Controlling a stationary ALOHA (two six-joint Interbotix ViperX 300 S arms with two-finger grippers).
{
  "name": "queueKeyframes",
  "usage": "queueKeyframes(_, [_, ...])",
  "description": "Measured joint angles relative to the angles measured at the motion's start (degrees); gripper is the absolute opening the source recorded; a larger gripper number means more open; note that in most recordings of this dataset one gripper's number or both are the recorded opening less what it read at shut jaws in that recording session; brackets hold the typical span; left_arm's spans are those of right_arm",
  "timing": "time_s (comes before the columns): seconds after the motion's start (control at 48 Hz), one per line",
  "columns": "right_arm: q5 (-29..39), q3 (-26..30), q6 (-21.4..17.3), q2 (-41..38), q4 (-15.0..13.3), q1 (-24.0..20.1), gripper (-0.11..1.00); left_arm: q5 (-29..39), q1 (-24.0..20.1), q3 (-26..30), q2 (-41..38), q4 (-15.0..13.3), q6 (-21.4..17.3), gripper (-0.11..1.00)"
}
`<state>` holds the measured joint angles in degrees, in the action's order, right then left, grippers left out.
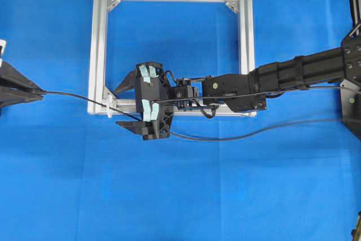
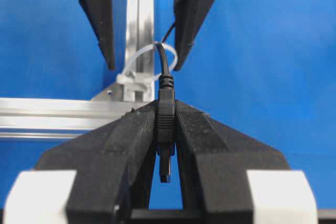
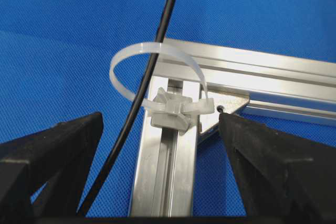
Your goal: Insert the wire through the string loop located on the left side.
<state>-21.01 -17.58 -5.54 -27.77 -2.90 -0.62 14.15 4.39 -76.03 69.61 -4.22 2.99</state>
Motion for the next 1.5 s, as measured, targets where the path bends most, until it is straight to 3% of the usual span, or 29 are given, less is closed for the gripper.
queueKeyframes(0.209, [-0.1, 0.0, 0.0, 0.0, -0.1, 0.0, 0.96, 4.5, -1.1, 0.9, 2.5, 0.0, -0.4, 0.06])
queueKeyframes(0.917, [0.0, 0.0, 0.0, 0.0, 0.0, -0.1, 0.96, 4.6, -1.1, 1.1, 3.0, 0.0, 0.1, 0.08])
queueKeyframes(0.98, [0.0, 0.0, 0.0, 0.0, -0.1, -0.1, 0.96, 4.5, -1.1, 1.1, 3.0, 0.0, 0.1, 0.17])
queueKeyframes(1.188, [0.0, 0.0, 0.0, 0.0, 0.0, -0.1, 0.96, 4.4, -1.2, 1.1, 3.0, 0.0, 0.1, 0.78])
queueKeyframes(1.23, [0.0, 0.0, -0.1, 0.0, -0.1, 0.0, 0.96, 4.5, -1.2, 1.1, 3.0, 0.0, 0.0, 0.86])
queueKeyframes(1.501, [1.1, -0.1, -0.2, 0.9, 0.0, 0.0, 0.96, 4.4, -1.2, 1.1, 3.0, 0.0, -0.4, 0.82])
